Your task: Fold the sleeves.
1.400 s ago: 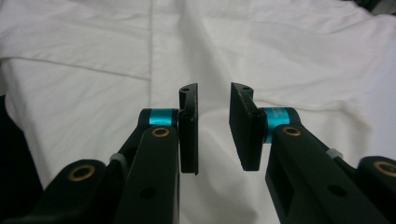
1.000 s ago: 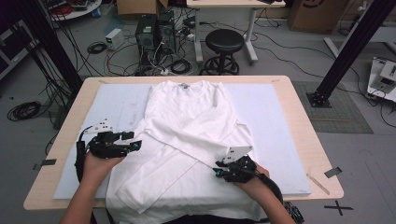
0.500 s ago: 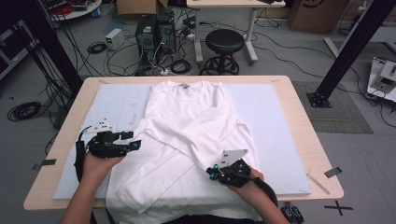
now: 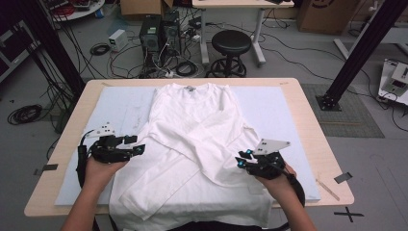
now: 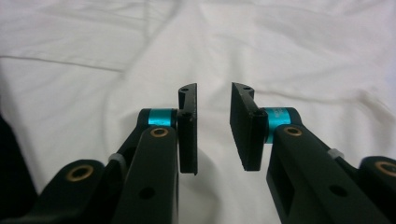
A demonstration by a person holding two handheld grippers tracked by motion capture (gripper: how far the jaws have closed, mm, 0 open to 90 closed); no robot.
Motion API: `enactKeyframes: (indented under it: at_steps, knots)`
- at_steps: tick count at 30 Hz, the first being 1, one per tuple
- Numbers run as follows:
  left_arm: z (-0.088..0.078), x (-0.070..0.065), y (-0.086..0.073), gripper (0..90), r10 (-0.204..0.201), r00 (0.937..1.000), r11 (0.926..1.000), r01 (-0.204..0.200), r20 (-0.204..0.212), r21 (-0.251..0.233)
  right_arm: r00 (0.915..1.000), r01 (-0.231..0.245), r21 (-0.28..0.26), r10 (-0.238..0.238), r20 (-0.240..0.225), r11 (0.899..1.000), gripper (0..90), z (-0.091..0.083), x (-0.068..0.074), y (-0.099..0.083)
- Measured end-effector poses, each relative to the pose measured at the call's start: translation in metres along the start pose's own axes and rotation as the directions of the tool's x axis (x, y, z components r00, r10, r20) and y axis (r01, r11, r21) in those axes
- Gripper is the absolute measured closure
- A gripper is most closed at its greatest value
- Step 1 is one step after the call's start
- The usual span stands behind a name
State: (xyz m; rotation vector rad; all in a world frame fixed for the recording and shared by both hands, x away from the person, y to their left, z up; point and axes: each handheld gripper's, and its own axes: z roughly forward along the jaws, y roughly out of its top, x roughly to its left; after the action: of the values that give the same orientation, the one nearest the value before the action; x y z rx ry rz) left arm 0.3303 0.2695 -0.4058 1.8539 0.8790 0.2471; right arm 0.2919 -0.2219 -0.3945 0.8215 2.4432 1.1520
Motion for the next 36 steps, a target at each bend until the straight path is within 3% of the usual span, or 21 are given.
enactKeyframes:
  at_steps: [2,4,5,9,17,18,19,21,23,27,31,36]
  knots:
    - [0.001,0.000,0.000,39.6,-0.001,1.0000,1.0000,0.001,0.000,0.001,0.9990,-0.044,0.015,0.044,0.011,0.999,70.1,0.000,-0.009,-0.008]
    - [0.001,0.000,0.000,39.6,0.004,1.0000,1.0000,-0.004,0.000,0.004,0.9986,-0.053,0.048,0.053,0.010,0.997,69.0,0.005,-0.014,-0.015]
    - [0.001,-0.001,0.000,39.6,0.004,1.0000,1.0000,-0.004,-0.001,0.004,0.9980,-0.062,0.094,0.063,-0.004,0.994,68.7,0.014,-0.017,-0.021]
    - [0.001,-0.001,0.000,39.7,0.004,1.0000,1.0000,-0.004,-0.002,0.004,0.9954,-0.057,0.166,0.069,-0.066,0.985,67.3,0.031,-0.014,-0.030]
    - [0.002,0.000,0.000,39.7,0.005,1.0000,0.9999,-0.005,0.001,0.012,0.9952,-0.035,0.152,0.048,-0.085,0.988,67.5,0.031,-0.007,-0.025]
    - [0.002,-0.001,0.000,39.7,0.004,1.0000,0.9999,-0.004,0.002,0.013,0.9952,-0.031,0.170,0.046,-0.086,0.985,69.4,0.033,-0.006,-0.026]
    - [0.003,-0.001,0.000,39.7,0.007,1.0000,0.9999,-0.007,0.001,0.014,0.9954,-0.027,0.176,0.043,-0.085,0.984,78.0,0.038,-0.003,-0.029]
    - [0.002,-0.001,0.000,39.8,0.005,1.0000,0.9999,-0.005,0.000,0.015,0.9952,-0.010,0.177,0.027,-0.094,0.984,86.5,0.037,-0.002,-0.028]
    - [0.002,-0.001,0.000,39.8,0.006,1.0000,0.9999,-0.006,-0.001,0.015,0.9984,0.020,0.175,-0.011,-0.056,0.984,87.6,0.034,0.000,-0.023]
    - [0.001,-0.001,0.000,39.8,0.000,1.0000,1.0000,0.000,-0.003,0.009,0.9997,0.024,0.110,-0.024,-0.005,0.994,87.9,0.016,-0.004,-0.013]
    - [0.002,0.000,0.000,39.8,0.008,1.0000,0.9999,-0.008,-0.004,0.015,0.9978,-0.003,0.061,-0.001,0.066,0.998,87.7,-0.003,-0.014,-0.009]
    - [0.003,-0.001,0.000,39.8,0.008,1.0000,0.9997,-0.008,-0.001,0.022,0.9904,-0.086,0.094,0.075,0.116,0.992,83.8,0.014,-0.033,-0.032]
